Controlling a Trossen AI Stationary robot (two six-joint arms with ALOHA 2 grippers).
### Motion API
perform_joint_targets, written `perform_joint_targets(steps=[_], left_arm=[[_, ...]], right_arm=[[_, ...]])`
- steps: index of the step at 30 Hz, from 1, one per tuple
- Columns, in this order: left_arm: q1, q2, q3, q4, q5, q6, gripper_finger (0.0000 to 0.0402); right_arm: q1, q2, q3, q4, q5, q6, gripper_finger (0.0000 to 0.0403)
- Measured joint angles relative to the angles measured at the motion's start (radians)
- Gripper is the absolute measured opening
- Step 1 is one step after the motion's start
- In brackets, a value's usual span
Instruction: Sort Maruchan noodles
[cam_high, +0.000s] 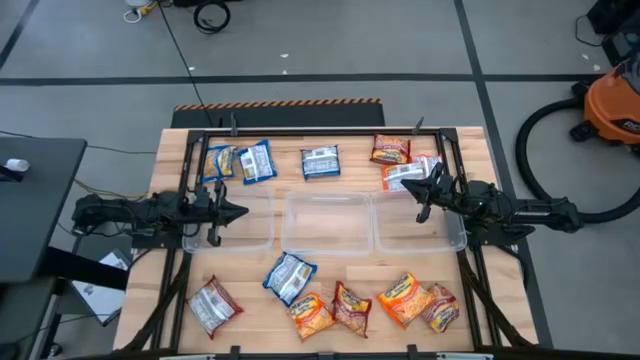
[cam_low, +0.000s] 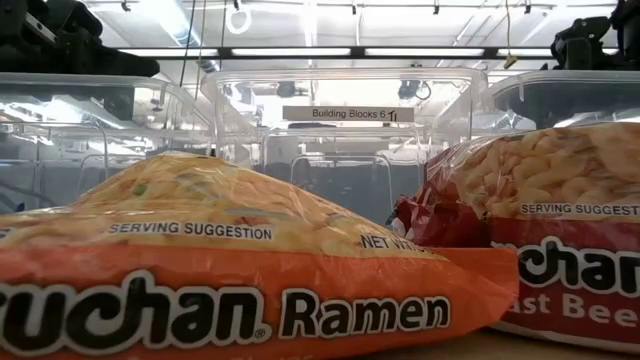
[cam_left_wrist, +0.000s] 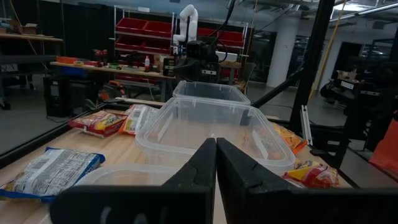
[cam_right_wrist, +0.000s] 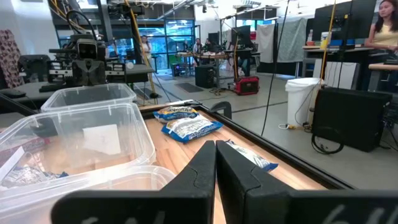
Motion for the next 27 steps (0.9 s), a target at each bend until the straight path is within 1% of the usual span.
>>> perform_joint_targets(steps=[23,27], left_arm=[[0.0,0.0,0.0,0.001,0.0,0.0,0.0018],[0.0,0.0,0.0,0.028,0.0,-0.003,0.0018]], right_arm=[[0.0,0.0,0.0,0.0,0.0,0.0,0.0018],[0.0,0.0,0.0,0.0,0.0,0.0,0.0018]])
